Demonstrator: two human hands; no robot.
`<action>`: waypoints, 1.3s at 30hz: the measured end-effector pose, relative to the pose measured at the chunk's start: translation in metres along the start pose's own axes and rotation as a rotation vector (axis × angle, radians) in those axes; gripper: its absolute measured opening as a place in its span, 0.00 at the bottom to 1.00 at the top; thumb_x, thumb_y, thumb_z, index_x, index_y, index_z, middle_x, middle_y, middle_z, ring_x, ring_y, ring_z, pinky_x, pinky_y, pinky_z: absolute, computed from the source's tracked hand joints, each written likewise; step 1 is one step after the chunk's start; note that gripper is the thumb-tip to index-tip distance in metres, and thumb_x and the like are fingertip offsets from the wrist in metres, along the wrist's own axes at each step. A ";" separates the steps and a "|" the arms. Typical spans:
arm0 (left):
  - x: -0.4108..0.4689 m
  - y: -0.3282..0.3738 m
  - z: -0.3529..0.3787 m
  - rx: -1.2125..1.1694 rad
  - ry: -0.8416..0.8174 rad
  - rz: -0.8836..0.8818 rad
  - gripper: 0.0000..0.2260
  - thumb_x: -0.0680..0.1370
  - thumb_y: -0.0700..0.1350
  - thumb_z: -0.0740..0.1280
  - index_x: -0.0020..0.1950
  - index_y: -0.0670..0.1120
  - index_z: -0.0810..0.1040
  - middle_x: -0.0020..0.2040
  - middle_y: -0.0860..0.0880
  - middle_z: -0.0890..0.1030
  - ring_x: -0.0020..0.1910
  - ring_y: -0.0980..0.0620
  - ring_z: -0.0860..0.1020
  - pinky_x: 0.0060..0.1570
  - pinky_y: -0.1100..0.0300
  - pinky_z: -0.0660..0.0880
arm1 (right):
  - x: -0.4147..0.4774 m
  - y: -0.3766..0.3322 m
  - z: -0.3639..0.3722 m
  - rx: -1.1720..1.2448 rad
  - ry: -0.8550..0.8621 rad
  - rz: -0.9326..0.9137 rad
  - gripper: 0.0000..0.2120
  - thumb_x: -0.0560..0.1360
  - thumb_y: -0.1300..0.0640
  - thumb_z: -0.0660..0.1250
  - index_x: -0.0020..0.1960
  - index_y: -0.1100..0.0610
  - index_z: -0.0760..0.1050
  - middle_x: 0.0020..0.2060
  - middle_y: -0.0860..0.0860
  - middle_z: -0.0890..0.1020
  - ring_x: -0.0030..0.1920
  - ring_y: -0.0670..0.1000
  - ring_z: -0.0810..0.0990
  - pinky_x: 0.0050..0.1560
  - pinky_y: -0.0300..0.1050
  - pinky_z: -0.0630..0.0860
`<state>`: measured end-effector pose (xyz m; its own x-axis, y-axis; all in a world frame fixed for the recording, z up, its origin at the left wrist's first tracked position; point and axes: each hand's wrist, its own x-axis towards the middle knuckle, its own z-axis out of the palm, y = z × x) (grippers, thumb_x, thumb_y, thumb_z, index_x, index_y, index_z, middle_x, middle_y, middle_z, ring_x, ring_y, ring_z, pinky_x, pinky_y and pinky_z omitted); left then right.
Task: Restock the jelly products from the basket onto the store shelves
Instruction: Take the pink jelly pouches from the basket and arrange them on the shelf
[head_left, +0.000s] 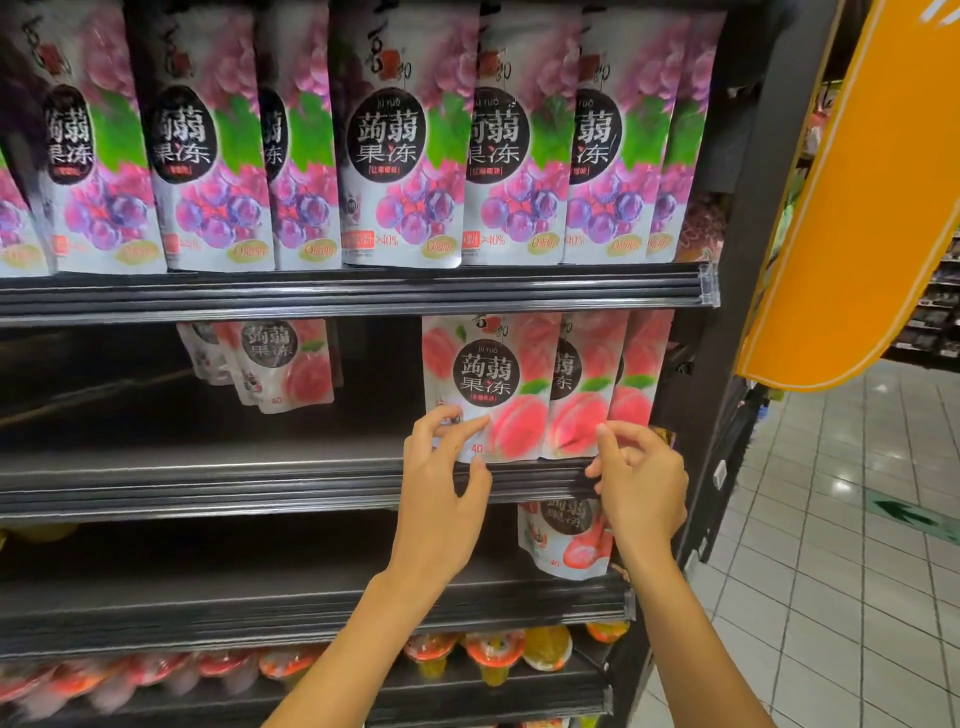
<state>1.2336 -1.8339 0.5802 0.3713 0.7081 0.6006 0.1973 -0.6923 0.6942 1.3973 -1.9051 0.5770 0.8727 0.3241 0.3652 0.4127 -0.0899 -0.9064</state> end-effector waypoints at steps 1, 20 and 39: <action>0.000 0.000 -0.001 0.001 -0.004 0.000 0.18 0.80 0.39 0.65 0.63 0.59 0.74 0.68 0.57 0.65 0.68 0.65 0.63 0.61 0.82 0.57 | -0.001 0.000 0.000 0.003 -0.001 -0.007 0.04 0.78 0.46 0.66 0.46 0.39 0.78 0.27 0.37 0.81 0.35 0.48 0.83 0.43 0.50 0.79; -0.123 -0.085 -0.036 -0.119 -0.119 -0.315 0.11 0.79 0.33 0.62 0.49 0.45 0.83 0.48 0.52 0.83 0.50 0.57 0.80 0.54 0.62 0.76 | -0.146 0.066 0.044 0.156 -0.464 0.109 0.07 0.80 0.56 0.63 0.49 0.55 0.79 0.24 0.49 0.80 0.25 0.44 0.77 0.30 0.33 0.73; -0.458 -0.412 -0.143 -0.014 -0.461 -1.248 0.07 0.77 0.28 0.64 0.43 0.31 0.81 0.42 0.39 0.82 0.42 0.55 0.79 0.48 0.58 0.74 | -0.491 0.316 0.178 -0.277 -0.888 0.962 0.10 0.79 0.65 0.65 0.41 0.54 0.76 0.37 0.53 0.81 0.34 0.51 0.80 0.36 0.44 0.78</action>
<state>0.8530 -1.8535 0.0758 0.2211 0.7494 -0.6241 0.6195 0.3863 0.6833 1.0531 -1.9244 0.0734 0.4236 0.5135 -0.7462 -0.1345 -0.7790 -0.6124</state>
